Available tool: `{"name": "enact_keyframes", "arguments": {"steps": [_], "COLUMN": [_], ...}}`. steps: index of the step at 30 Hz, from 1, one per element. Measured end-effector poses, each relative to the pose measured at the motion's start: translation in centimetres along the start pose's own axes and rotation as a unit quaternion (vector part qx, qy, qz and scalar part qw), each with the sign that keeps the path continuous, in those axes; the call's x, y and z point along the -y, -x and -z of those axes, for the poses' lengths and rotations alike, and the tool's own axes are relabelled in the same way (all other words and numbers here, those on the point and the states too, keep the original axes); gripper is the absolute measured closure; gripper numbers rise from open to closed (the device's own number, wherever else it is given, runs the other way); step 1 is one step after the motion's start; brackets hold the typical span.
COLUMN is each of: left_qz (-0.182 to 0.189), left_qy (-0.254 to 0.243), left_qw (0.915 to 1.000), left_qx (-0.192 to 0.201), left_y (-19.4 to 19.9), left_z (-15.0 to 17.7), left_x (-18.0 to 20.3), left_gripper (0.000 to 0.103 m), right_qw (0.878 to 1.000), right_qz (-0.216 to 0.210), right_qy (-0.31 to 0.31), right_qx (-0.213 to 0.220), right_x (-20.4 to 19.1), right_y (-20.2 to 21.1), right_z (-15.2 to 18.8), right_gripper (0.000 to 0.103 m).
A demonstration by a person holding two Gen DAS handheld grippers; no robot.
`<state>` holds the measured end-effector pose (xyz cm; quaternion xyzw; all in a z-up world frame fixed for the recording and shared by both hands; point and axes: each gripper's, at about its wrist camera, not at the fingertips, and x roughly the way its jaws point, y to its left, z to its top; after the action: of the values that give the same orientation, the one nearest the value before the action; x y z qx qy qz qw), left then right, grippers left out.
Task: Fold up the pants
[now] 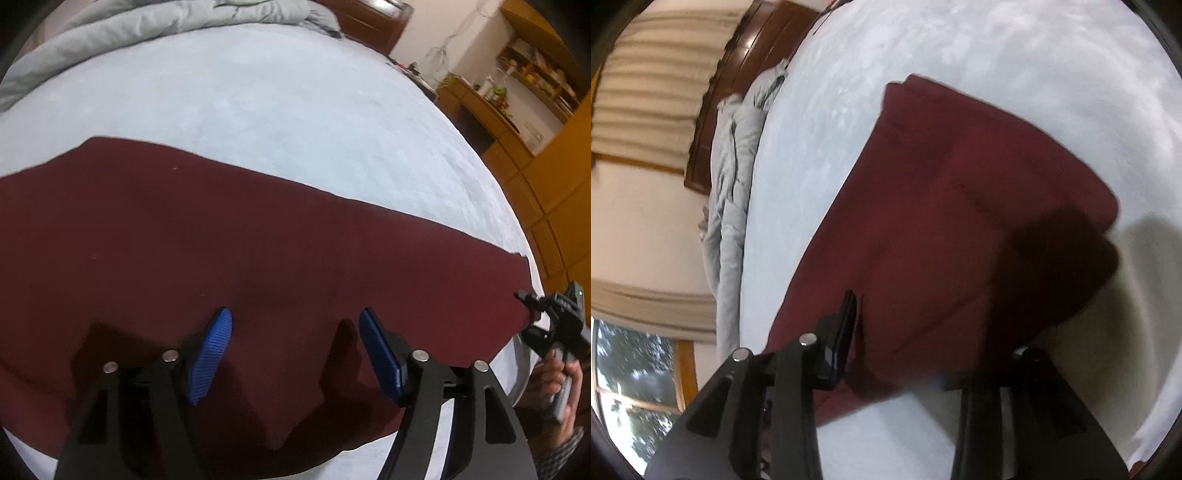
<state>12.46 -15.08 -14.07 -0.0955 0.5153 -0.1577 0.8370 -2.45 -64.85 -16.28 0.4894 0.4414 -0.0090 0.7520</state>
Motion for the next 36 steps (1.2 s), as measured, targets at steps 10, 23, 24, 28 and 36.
{"name": "enact_keyframes", "arguments": {"steps": [10, 23, 24, 28, 36], "left_qz": [-0.016, -0.050, -0.049, -0.043, -0.034], "left_qy": [0.011, 0.044, 0.048, 0.069, 0.103], "left_qw": [0.9997, 0.9975, 0.9973, 0.9961, 0.9933], "left_qx": [-0.012, 0.026, 0.028, 0.033, 0.041], "left_y": [2.6, 6.5, 6.6, 6.8, 7.7], "left_z": [-0.3, -0.2, -0.3, -0.4, -0.2], "left_x": [-0.7, -4.9, -5.1, -5.9, -8.1], "left_gripper": [0.028, 0.026, 0.026, 0.025, 0.025], "right_qw": [0.986, 0.954, 0.953, 0.944, 0.917], "right_qz": [0.073, 0.035, 0.031, 0.024, 0.034], "right_qy": [0.128, 0.284, 0.290, 0.324, 0.397], "right_qx": [0.075, 0.088, 0.084, 0.065, 0.007], "right_x": [-8.5, -23.3, -24.2, -27.3, -32.0], "right_y": [2.1, -0.2, -0.7, -2.9, -8.7], "right_z": [1.8, 5.9, 6.3, 8.0, 13.0], "right_gripper": [0.082, 0.082, 0.082, 0.082, 0.082]}}
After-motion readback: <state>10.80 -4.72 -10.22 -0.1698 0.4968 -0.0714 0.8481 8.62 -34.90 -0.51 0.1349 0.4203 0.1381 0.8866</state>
